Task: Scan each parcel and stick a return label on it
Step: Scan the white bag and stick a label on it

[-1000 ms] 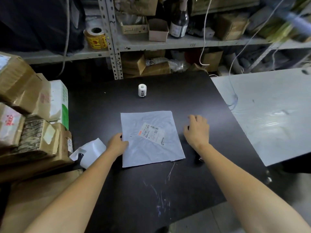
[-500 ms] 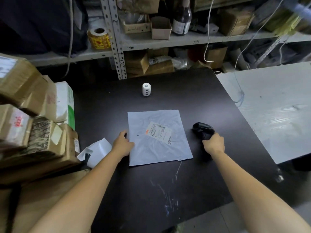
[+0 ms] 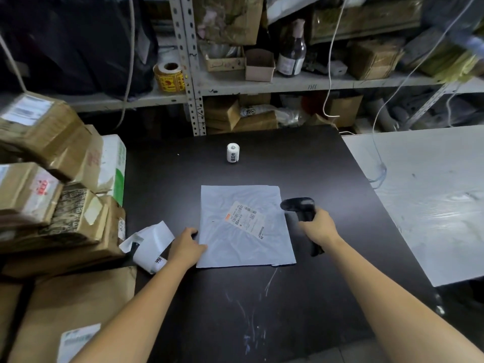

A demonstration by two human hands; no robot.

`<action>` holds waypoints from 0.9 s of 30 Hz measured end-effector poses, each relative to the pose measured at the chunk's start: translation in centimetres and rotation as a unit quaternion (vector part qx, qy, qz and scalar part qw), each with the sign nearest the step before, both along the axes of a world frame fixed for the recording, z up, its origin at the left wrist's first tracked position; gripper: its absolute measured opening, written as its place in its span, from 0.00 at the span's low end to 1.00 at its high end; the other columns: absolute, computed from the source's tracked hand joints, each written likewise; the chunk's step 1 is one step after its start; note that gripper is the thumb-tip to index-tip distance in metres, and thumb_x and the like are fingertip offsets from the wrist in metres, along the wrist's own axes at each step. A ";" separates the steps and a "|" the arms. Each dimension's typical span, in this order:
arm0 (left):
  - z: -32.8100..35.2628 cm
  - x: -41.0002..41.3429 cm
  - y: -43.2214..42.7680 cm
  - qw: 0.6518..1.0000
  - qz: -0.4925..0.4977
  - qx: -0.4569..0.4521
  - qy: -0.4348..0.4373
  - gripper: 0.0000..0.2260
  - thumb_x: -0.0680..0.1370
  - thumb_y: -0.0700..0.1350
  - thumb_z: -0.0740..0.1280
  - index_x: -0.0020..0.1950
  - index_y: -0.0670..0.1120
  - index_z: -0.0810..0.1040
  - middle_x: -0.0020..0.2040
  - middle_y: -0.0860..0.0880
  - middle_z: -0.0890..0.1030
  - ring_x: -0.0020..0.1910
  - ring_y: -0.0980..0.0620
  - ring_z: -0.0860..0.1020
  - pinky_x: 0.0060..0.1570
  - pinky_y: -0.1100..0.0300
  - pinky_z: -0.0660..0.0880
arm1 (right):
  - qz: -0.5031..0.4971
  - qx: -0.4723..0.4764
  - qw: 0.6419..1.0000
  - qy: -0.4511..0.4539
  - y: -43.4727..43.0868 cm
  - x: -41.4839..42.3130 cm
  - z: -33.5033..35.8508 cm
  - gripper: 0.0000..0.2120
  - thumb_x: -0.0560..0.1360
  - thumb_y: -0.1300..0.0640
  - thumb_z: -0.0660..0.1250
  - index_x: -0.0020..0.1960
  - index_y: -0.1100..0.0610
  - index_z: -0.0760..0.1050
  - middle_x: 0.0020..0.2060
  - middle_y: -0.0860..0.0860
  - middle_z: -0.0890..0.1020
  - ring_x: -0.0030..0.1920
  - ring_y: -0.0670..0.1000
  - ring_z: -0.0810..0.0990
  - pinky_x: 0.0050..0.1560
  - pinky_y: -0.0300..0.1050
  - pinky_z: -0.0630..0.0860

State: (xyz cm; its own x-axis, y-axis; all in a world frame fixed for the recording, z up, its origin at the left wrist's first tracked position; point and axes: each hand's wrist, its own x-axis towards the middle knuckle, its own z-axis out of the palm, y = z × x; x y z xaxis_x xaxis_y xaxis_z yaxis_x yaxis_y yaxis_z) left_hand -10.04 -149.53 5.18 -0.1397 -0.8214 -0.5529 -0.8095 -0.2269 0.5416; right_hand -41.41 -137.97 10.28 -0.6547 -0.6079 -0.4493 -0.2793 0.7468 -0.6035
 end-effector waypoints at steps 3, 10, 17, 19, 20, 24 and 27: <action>0.0 -0.4 0.1 1.000 0.014 -0.003 0.012 0.22 0.73 0.44 0.71 0.67 0.47 0.74 0.56 0.47 0.81 0.55 0.45 0.78 0.54 0.56 0.74 | 0.072 -0.016 0.997 -0.022 -1.1 0.3 0.7 0.20 0.69 0.62 0.66 0.59 0.53 0.67 0.48 0.51 0.78 0.46 0.53 0.79 0.42 0.45 0.74; 0.7 -1.0 0.3 0.990 0.084 0.025 0.109 0.12 0.75 0.37 0.70 0.56 0.48 0.76 0.46 0.50 0.78 0.47 0.48 0.79 0.54 0.51 0.78 | 0.184 -0.005 0.980 -0.078 -3.8 2.2 1.7 0.06 0.69 0.57 0.67 0.42 0.56 0.71 0.35 0.50 0.74 0.34 0.51 0.72 0.38 0.45 0.71; 2.1 -1.8 0.1 0.987 0.089 0.017 0.131 0.12 0.77 0.37 0.68 0.57 0.50 0.74 0.45 0.52 0.78 0.44 0.51 0.78 0.49 0.56 0.77 | 0.221 0.007 0.972 -0.086 -5.1 2.1 3.3 0.14 0.66 0.55 0.67 0.47 0.64 0.76 0.35 0.49 0.77 0.29 0.47 0.73 0.30 0.37 0.73; 2.5 -2.0 0.0 0.988 0.087 0.011 0.128 0.12 0.77 0.37 0.67 0.59 0.49 0.75 0.45 0.52 0.78 0.44 0.51 0.78 0.47 0.57 0.76 | 0.228 0.009 0.970 -0.083 -5.3 1.8 3.7 0.15 0.67 0.55 0.67 0.48 0.64 0.76 0.34 0.50 0.77 0.29 0.48 0.74 0.32 0.40 0.73; 2.7 -2.2 0.0 0.988 0.088 0.009 0.126 0.13 0.77 0.37 0.67 0.60 0.48 0.75 0.45 0.51 0.78 0.44 0.51 0.78 0.44 0.58 0.75 | 0.233 0.011 0.969 -0.081 -5.3 1.7 4.0 0.14 0.67 0.55 0.67 0.48 0.63 0.76 0.35 0.50 0.77 0.29 0.48 0.74 0.33 0.41 0.73; 3.4 -2.5 0.0 0.989 0.085 0.006 0.120 0.15 0.77 0.37 0.67 0.63 0.46 0.75 0.48 0.49 0.78 0.44 0.50 0.78 0.44 0.59 0.75 | 0.257 0.026 0.964 -0.067 -5.4 1.7 4.9 0.09 0.68 0.54 0.67 0.43 0.58 0.74 0.35 0.51 0.77 0.29 0.49 0.74 0.32 0.41 0.73; 3.8 -2.7 0.1 0.990 0.078 0.002 0.116 0.15 0.78 0.37 0.67 0.64 0.45 0.75 0.49 0.49 0.78 0.46 0.49 0.77 0.47 0.58 0.74 | 0.268 0.037 0.961 -0.057 -5.4 1.8 5.3 0.09 0.69 0.53 0.67 0.44 0.58 0.73 0.35 0.52 0.76 0.30 0.50 0.74 0.32 0.41 0.73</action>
State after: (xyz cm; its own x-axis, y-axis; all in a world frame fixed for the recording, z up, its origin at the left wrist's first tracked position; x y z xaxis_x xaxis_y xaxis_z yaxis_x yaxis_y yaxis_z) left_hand -12.78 -149.44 8.94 -0.1356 -0.8406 -0.5244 -0.6189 -0.3415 0.7074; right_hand -39.58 -143.35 15.61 -0.2007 -0.8070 -0.5554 -0.5705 0.5571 -0.6034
